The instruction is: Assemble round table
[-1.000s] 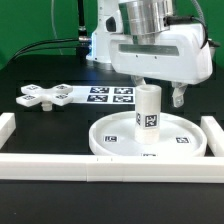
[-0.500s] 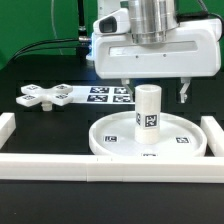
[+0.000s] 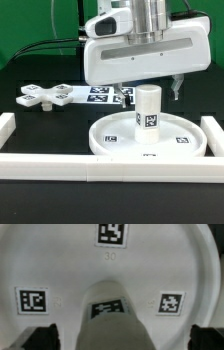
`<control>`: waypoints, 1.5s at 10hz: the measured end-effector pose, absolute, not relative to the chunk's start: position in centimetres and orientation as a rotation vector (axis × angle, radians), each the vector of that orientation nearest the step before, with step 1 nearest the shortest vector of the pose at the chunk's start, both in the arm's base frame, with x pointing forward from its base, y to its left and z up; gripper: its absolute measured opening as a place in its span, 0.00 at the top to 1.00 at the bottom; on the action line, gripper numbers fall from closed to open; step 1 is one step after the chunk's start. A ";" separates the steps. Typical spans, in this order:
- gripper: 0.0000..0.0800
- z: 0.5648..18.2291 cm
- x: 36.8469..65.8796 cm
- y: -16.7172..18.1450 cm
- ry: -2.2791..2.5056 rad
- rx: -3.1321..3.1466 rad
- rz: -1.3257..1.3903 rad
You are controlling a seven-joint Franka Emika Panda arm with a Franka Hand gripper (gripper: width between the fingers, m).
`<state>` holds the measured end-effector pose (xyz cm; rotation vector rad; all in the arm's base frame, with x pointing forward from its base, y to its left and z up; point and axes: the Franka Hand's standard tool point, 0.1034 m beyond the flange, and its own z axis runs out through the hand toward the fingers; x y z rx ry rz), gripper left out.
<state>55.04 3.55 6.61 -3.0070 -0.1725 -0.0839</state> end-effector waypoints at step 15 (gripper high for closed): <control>0.19 7.2 57.6 5.4 -2.019 -2.427 -0.017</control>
Offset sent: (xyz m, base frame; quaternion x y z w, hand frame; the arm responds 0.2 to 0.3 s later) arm 0.0070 0.0200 0.0046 -0.0057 0.0023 -0.2890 0.9573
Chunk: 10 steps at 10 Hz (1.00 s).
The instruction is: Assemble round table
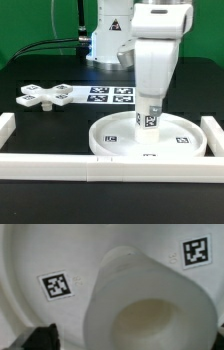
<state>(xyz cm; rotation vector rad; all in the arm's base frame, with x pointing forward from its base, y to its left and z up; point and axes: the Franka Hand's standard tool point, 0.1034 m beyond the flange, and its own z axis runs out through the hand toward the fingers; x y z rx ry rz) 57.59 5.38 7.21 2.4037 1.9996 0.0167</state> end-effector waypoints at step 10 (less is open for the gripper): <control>0.48 6.6 56.7 3.6 2.383 2.031 -0.048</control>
Offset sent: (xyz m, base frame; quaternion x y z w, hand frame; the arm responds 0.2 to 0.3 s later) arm -0.0054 -0.0061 0.0004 0.0032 0.0073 -0.1802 0.9836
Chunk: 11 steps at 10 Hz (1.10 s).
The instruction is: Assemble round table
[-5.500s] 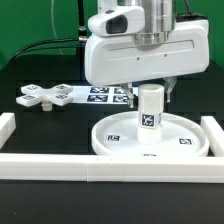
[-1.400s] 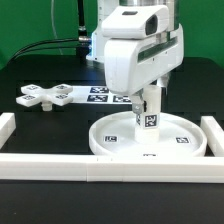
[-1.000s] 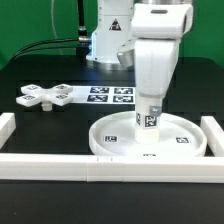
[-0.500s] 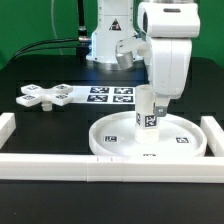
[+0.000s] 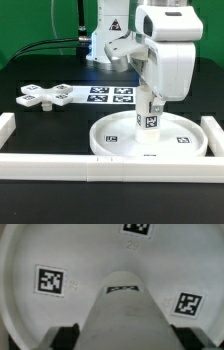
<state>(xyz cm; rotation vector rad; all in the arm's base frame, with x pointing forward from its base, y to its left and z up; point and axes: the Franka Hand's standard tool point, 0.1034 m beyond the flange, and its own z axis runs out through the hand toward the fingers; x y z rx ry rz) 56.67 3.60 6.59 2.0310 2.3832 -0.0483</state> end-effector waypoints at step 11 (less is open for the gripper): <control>0.49 6.5 56.1 3.6 1.545 2.729 -0.037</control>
Offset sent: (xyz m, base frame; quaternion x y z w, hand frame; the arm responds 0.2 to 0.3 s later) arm 0.0000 0.0000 0.0000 0.0000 0.0000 0.0650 0.9979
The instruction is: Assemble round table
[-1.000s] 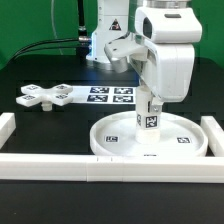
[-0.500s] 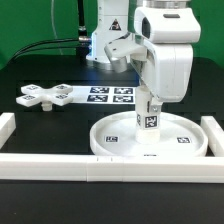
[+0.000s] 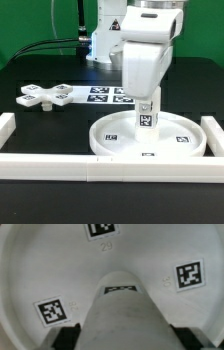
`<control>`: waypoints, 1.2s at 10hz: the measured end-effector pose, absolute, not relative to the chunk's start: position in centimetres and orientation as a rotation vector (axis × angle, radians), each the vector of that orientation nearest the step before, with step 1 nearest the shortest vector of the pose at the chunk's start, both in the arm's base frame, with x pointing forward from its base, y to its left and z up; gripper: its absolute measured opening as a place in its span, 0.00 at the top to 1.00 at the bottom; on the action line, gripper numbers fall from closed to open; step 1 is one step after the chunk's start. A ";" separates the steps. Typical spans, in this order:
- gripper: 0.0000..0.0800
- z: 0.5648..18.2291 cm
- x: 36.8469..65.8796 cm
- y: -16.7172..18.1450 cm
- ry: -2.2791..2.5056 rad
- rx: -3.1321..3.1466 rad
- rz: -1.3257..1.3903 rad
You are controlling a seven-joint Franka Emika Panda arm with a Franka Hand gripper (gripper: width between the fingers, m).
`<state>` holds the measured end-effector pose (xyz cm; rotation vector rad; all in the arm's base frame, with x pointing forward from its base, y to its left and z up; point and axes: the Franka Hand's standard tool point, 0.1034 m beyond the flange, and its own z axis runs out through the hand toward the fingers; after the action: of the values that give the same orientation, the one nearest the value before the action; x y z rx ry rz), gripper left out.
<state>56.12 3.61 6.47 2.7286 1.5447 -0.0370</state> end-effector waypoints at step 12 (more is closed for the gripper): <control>0.49 6.4 56.2 3.9 -0.004 3.179 0.017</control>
Offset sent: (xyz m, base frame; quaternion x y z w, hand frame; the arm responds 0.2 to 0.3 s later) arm 0.0000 0.0000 0.0000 0.0000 0.0000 0.1296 0.9916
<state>56.18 3.90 6.40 3.1786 -0.0037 0.0168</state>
